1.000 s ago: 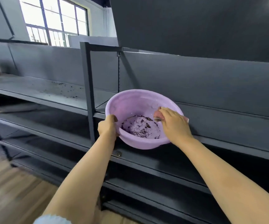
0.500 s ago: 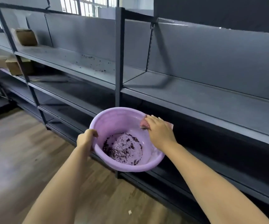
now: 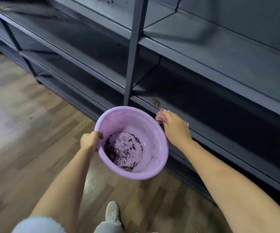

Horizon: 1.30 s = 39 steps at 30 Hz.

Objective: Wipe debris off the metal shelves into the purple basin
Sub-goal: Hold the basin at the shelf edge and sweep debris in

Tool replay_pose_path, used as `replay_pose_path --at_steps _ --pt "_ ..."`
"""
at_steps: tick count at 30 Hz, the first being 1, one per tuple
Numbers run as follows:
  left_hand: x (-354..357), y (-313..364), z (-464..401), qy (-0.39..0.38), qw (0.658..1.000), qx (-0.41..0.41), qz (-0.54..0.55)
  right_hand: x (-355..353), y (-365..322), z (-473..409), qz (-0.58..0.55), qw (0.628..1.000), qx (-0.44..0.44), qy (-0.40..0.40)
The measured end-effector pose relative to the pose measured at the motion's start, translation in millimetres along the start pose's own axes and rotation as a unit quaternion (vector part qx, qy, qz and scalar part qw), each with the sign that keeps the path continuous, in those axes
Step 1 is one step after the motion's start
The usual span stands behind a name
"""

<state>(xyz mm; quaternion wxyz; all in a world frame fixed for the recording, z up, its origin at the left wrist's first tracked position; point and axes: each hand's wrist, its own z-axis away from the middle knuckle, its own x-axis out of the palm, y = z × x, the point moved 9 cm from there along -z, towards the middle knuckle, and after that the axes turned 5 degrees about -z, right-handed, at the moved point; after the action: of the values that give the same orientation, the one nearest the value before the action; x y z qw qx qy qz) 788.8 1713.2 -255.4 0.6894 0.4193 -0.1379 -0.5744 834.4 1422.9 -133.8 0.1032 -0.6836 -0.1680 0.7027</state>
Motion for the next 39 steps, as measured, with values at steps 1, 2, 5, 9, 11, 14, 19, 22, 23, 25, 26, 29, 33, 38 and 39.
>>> replay_pose_path --at_steps 1,2,5,9,11,14,19,22,23,25,26,29,33,38,39 --pt "3 -3 -4 -0.005 1.000 -0.006 -0.007 5 4 -4 -0.012 1.000 0.008 0.002" --pt "6 -6 -8 -0.010 1.000 -0.010 -0.011 9 8 -8 -0.024 1.000 0.016 0.006" --pt "16 -16 -19 -0.012 1.000 -0.026 -0.012 23 24 -19 -0.055 0.998 0.038 0.012" --pt "36 -29 -34 -0.008 0.998 -0.062 -0.005 41 50 -40 -0.064 0.996 0.057 -0.001" --pt "47 -30 -40 -0.008 0.997 -0.073 0.005 43 63 -54 -0.073 0.995 0.071 0.000" --pt "68 -25 -53 -0.010 0.996 -0.081 0.024 48 86 -81 -0.082 0.993 0.091 -0.001" --pt "99 -20 -68 0.002 0.993 -0.102 0.059 56 128 -128 -0.107 0.987 0.117 -0.001" --pt "111 -22 -80 0.016 0.990 -0.120 0.067 56 147 -157 -0.119 0.984 0.134 0.013" --pt "114 -24 -85 0.021 0.990 -0.122 0.068 58 153 -166 -0.117 0.983 0.140 0.015" --pt "119 -26 -92 0.032 0.989 -0.129 0.067 63 161 -185 -0.116 0.982 0.148 0.008" --pt "121 -27 -95 0.037 0.988 -0.132 0.067 67 165 -194 -0.125 0.981 0.146 0.005" --pt "129 -28 -99 0.048 0.987 -0.140 0.068 82 177 -218 -0.152 0.979 0.136 0.008" --pt "138 -29 -100 0.051 0.983 -0.158 0.077 105 185 -236 -0.060 0.990 0.130 -0.014" --pt "149 -22 -99 0.045 0.982 -0.166 0.080 119 164 -263 -0.065 0.994 0.080 -0.040" --pt "152 -20 -99 0.043 0.982 -0.164 0.082 122 157 -266 -0.072 0.994 0.064 -0.043"
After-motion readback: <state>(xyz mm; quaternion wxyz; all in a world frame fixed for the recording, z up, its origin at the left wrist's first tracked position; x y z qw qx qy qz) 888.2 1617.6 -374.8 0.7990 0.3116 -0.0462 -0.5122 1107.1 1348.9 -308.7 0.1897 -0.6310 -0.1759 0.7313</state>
